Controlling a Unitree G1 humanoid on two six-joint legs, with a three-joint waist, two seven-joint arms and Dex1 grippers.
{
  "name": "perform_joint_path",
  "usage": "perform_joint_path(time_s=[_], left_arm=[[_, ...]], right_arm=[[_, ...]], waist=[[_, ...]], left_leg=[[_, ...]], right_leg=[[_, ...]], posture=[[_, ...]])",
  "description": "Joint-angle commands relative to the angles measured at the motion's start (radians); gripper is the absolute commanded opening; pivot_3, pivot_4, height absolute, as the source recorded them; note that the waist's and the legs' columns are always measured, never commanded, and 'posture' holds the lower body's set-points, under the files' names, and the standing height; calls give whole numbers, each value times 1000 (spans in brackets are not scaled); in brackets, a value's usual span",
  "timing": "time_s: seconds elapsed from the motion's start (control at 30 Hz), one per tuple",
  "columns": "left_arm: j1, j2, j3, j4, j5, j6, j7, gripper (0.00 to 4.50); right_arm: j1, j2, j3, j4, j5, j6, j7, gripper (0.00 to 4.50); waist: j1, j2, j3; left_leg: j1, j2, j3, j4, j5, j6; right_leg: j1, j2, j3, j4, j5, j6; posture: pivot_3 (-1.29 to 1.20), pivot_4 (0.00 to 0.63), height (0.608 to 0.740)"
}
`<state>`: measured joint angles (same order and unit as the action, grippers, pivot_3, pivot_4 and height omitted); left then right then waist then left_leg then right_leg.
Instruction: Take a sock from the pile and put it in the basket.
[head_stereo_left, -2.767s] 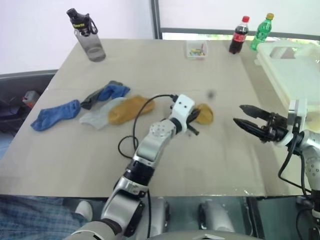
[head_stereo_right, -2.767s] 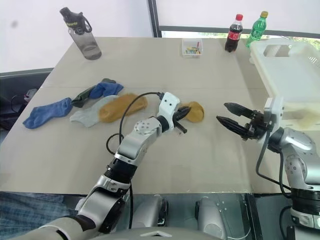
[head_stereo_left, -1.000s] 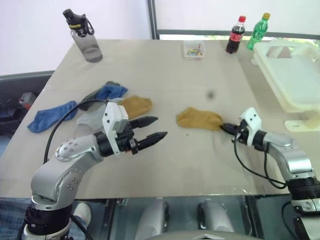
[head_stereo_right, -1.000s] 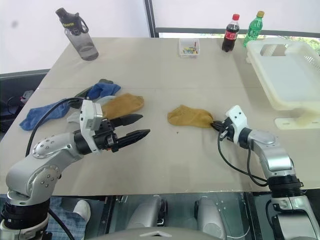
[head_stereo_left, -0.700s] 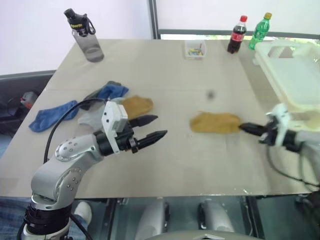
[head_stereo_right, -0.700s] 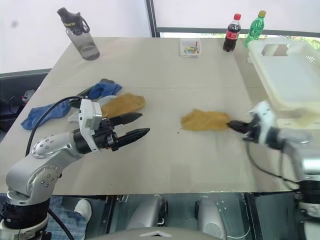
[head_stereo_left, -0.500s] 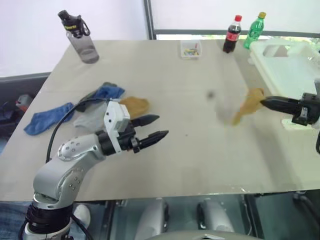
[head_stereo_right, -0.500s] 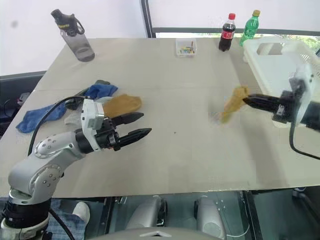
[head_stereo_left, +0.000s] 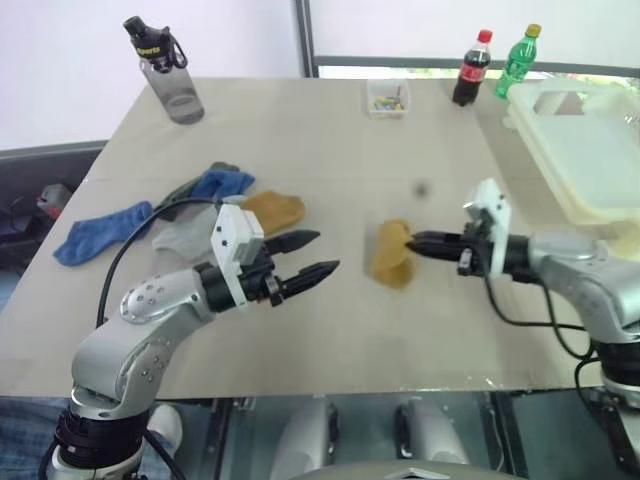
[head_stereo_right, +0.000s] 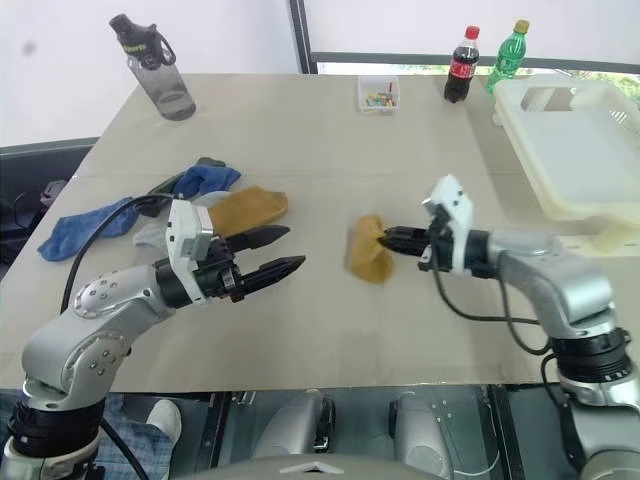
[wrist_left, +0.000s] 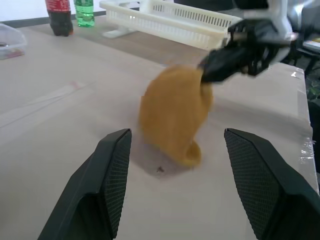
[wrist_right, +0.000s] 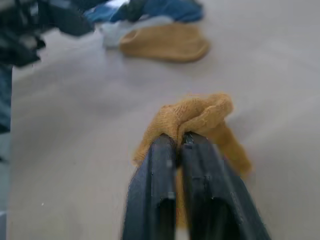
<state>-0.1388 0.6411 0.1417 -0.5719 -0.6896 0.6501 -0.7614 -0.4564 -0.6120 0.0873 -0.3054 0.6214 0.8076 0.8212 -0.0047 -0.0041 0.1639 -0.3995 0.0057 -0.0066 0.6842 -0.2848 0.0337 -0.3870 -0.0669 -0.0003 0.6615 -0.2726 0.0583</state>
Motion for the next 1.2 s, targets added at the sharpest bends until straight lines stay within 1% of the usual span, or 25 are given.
perform_joint_path(time_s=[0.03, 0.1, 0.17, 0.2, 0.27, 0.37, 0.47, 0.63, 0.83, 0.87, 0.9, 0.93, 0.97, 1.03, 1.07, 1.17, 1.2], left_arm=[[8, 3, 2, -38, -8, -15, 9, 3176], [12, 2, 0, -38, -7, -17, 10, 3176], [13, 1, -4, -37, -6, -18, 12, 3176], [13, 0, -6, -36, -6, -19, 12, 3176], [13, -1, -8, -34, -6, -21, 12, 3176], [11, -2, -11, -29, -5, -25, 10, 3176], [8, -3, -16, -26, -5, -27, 10, 3176], [11, -1, -19, -25, -4, -32, 10, 3176], [24, 9, -7, -31, -7, -30, 8, 3176], [25, 12, -6, -31, -6, -29, 9, 3176], [26, 15, -5, -31, -6, -28, 9, 3176], [27, 17, -5, -30, -5, -27, 9, 3176], [27, 19, -5, -30, -5, -26, 9, 3176], [32, 24, -3, -31, -5, -25, 7, 3176], [36, 27, -3, -32, -4, -24, 7, 3176], [43, 38, -9, -30, 4, -27, 3, 3176], [46, 43, -13, -27, 9, -30, 0, 3176]], right_arm=[[-19, 79, -18, -50, 28, -19, -50, 2138], [-23, 125, -40, -55, 43, -38, -66, 3019], [-24, 155, -71, -61, 82, -32, -74, 4152], [-23, 160, -83, -63, 94, -23, -78, 4270], [-13, 137, -89, -54, 79, -20, -78, 4270], [10, 79, -57, -19, 1, -47, -67, 4270], [29, 59, -33, 8, -39, -55, -69, 4270], [44, 95, 54, 88, -173, -105, -128, 4270], [55, 103, 147, 170, -328, -241, -128, 4270], [56, 101, 153, 180, -345, -258, -123, 3894], [58, 97, 157, 185, -354, -267, -113, 3734], [60, 95, 157, 187, -357, -272, -104, 3443], [61, 95, 155, 189, -360, -276, -96, 3031], [73, 87, 137, 182, -355, -278, -83, 1980], [79, 82, 130, 178, -354, -280, -78, 1606], [95, 66, 113, 170, -349, -285, -63, 173], [103, 57, 103, 165, -345, -280, -56, 40]], waist=[[-2, 0, 0], [-3, 0, 0], [-3, 0, 0], [-2, 0, 0], [-2, 0, 0], [-2, 0, 0], [-4, 0, 0], [-10, 0, 0], [-6, 0, 0], [-6, 0, 0], [-6, 0, 0], [-6, 0, 0], [-7, 0, 0], [-7, 0, 0], [-7, 0, 0], [-6, 0, 0], [-5, 0, 0]], left_leg=[[0, 0, 0, 0, 0, 0], [0, 0, 0, 0, 0, 0], [0, 0, 0, 0, 0, 0], [0, 0, 0, 0, 0, 0], [0, 0, 0, 0, 0, 0], [0, 0, 0, 0, 0, 0], [1, 0, 0, 0, 0, 0], [1, 0, 1, 0, 0, 0], [1, 0, 1, 0, 0, 0], [1, 0, 1, 0, 0, 0], [1, 0, 1, 0, 0, 0], [1, 0, 1, 0, 0, 0], [1, 0, 1, 0, 0, 0], [1, 0, 1, 0, 0, -1], [1, 0, 1, 0, 1, -1], [1, 0, 1, 0, 0, 0], [1, 0, 1, 0, 0, 0]], right_leg=[[0, 0, 0, 0, 0, 0], [0, 0, 0, 1, 0, 0], [0, 0, 0, 0, 0, 0], [0, 0, 0, 0, 0, 0], [0, 0, 0, 0, 0, 0], [0, 0, 0, 0, 0, 0], [0, 0, 0, 0, 0, 0], [0, 1, 1, 1, 0, 0], [0, 1, 1, 1, 0, 0], [0, 1, 0, 1, 0, 0], [0, 1, 0, 1, 0, 0], [0, 1, 0, 1, 0, 0], [0, 1, 0, 1, 0, 0], [0, 1, 0, 1, 0, 0], [0, 1, 0, 1, 0, 0], [0, 1, 1, 1, 0, 0], [0, 1, 1, 1, 0, 0]], posture=[[0, 150, 740], [0, 150, 740], [0, 150, 740], [0, 150, 740], [0, 150, 740], [0, 150, 740], [0, 150, 740], [0, 150, 740], [0, 150, 740], [0, 150, 740], [0, 150, 740], [0, 150, 740], [0, 150, 740], [0, 150, 740], [0, 150, 740], [0, 150, 740], [0, 150, 740]])
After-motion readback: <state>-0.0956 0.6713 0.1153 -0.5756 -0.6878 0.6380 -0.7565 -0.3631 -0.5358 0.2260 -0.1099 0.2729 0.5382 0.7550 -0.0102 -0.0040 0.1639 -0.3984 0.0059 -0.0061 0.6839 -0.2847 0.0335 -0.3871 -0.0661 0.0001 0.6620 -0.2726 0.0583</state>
